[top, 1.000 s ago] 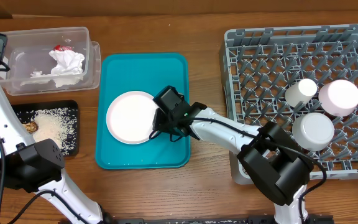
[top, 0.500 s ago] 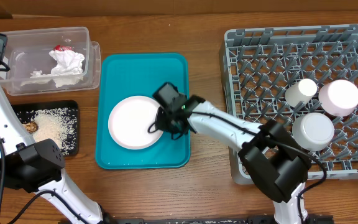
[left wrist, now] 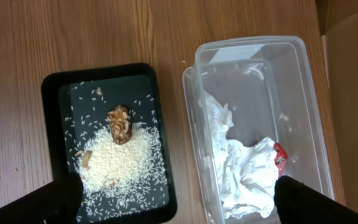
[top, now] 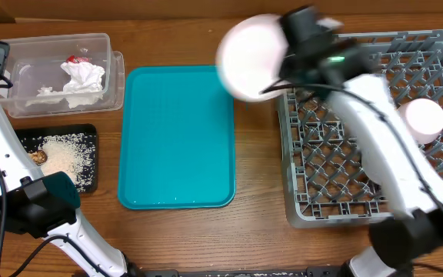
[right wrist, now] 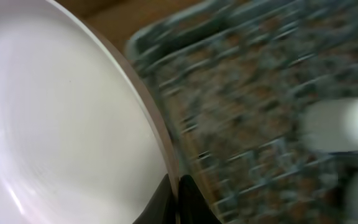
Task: Sort waste into correct bins and load items into the dishwasher
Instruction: 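Lift the white plate and carry it to the rack's upper left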
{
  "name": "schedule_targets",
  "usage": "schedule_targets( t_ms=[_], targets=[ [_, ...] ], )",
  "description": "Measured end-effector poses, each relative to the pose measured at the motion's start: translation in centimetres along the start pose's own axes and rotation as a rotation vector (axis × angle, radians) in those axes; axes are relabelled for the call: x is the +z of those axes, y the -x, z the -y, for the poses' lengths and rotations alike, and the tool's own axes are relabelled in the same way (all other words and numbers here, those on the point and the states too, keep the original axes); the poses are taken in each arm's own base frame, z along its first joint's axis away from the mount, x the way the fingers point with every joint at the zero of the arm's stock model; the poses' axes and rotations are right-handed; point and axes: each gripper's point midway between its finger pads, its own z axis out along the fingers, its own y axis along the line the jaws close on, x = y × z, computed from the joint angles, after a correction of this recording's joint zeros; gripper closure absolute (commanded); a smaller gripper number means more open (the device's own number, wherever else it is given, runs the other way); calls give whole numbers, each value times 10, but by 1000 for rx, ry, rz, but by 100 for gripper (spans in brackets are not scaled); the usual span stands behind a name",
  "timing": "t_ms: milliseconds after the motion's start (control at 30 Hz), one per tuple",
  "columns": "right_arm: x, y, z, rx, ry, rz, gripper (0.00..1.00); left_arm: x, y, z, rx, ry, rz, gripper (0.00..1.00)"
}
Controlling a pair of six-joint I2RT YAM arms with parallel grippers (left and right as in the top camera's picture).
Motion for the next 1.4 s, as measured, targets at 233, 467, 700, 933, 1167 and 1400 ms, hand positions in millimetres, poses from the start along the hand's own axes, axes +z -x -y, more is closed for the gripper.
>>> schedule_targets(
  t_ms=[233, 467, 700, 933, 1167, 1400],
  targets=[
    [1, 44, 87, 20, -324, 155, 96, 0, 0, 0, 0, 0, 0, 0],
    [29, 48, 104, -10, -480, 234, 96, 0, 0, 0, 0, 0, 0, 0],
    [44, 41, 115, -36, -561, 261, 96, 0, 0, 0, 0, 0, 0, 0],
    [52, 38, 116, -32, -574, 280, 96, 0, 0, 0, 0, 0, 0, 0],
    [64, 31, 114, -36, -561, 261, 95, 0, 0, 0, 0, 0, 0, 0],
    [77, 21, 111, -64, -566, 219, 85, 0, 0, 0, 0, 0, 0, 0]
  ],
)
